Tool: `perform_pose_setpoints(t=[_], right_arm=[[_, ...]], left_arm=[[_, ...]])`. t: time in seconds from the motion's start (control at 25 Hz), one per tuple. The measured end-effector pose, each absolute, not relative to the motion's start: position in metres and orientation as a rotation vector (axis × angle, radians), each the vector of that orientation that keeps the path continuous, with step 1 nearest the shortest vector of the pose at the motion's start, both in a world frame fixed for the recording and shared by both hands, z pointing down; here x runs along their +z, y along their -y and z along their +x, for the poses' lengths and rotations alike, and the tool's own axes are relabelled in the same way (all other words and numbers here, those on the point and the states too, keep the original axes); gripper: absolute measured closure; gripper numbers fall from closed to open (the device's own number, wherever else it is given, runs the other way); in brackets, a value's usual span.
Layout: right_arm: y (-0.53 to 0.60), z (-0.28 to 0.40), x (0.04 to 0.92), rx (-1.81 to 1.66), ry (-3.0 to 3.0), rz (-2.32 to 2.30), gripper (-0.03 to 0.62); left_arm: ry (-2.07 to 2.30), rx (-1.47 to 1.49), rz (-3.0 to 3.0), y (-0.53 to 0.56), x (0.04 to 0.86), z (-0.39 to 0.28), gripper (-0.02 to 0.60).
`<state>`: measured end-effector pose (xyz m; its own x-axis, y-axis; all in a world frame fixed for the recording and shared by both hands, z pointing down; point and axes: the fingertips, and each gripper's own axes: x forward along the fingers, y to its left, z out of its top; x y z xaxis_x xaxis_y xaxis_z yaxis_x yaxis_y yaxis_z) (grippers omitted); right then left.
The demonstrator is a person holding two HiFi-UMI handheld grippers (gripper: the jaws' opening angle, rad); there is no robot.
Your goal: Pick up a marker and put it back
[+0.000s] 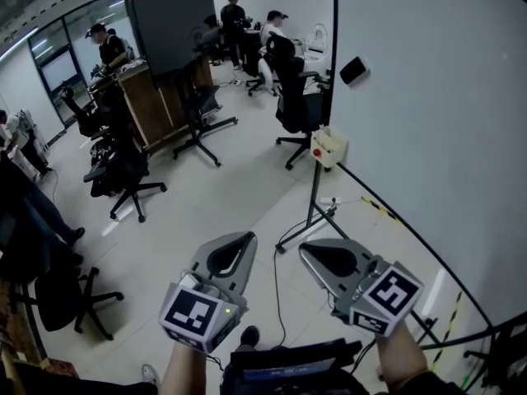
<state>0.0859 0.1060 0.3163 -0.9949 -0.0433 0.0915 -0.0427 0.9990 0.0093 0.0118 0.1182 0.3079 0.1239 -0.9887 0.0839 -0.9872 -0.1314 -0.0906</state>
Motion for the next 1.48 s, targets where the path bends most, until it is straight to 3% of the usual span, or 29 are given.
perform_pose_setpoints(t=[0.4,0.76,1.48], right_arm=[[-0.144,0.127,0.314,0.045,3.061,-0.019,0.583],[-0.153,0.120,0.323,0.107,3.051,0.018,0.583],[-0.272,-0.037,0.333,0.042,3.017,0.057,0.583]], left_arm=[[-2.117,-0.274,-2.305,-0.159,0.305,0.058,0.583],[-2.110,-0.326,-2.328,-0.173,0.310,0.050,0.583],[-2.148,-0.150,-2.353,-0.293,0.330,-0.114,0.583]])
